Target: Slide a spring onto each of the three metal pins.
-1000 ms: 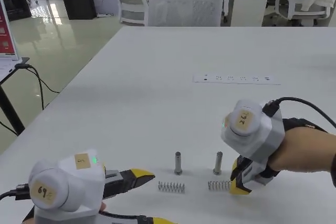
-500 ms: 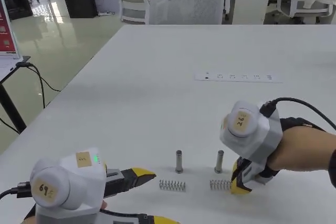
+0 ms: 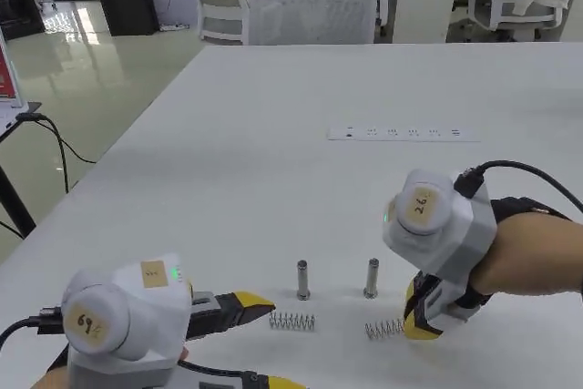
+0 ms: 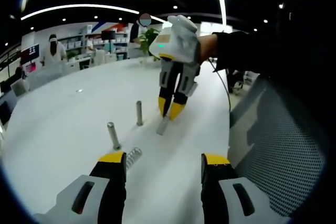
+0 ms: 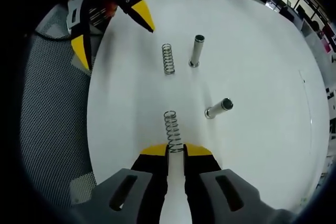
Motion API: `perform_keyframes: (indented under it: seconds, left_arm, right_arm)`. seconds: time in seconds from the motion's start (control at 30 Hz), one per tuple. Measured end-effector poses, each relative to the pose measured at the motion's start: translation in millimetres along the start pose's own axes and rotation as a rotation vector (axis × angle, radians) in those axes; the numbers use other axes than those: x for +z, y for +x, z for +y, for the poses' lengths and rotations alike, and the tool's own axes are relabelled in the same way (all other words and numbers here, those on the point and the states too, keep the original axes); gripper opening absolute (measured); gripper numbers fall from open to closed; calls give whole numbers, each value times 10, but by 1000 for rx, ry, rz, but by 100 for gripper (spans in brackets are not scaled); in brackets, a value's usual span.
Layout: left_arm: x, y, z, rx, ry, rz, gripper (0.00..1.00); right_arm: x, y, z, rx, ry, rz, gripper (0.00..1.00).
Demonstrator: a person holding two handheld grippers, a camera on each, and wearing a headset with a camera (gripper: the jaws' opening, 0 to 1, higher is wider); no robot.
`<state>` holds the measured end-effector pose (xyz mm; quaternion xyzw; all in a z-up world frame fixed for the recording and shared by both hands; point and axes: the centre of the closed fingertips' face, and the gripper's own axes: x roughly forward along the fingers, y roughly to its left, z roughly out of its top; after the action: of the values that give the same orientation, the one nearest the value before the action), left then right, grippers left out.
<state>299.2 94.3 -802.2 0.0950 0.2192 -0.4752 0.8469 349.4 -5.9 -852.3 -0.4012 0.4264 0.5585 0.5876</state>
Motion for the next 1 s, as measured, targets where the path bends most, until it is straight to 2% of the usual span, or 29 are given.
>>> perform_keyframes:
  seconds: [0.1, 0.37, 0.63, 0.73, 0.83, 1.0]
  left_arm:
    - [27, 25, -20, -16, 28, 14, 52]
    - [193, 75, -15, -43, 77, 18, 51]
    - [393, 120, -1, -54, 119, 9, 50]
    - [437, 156, -2, -52, 124, -1, 50]
    - [437, 214, -5, -45, 110, -17, 49]
    - [325, 257, -63, -59, 104, -2, 45]
  right_arm:
    - [10, -36, 11, -5, 2, -10, 8]
    - [34, -92, 57, -8, 37, -55, 8]
    - [120, -225, 45, -35, 19, -75, 8]
    - [173, -265, 66, -40, 15, -89, 8]
    - [216, -292, 97, -39, 12, -101, 8]
    - [278, -338, 167, -33, 0, -110, 8]
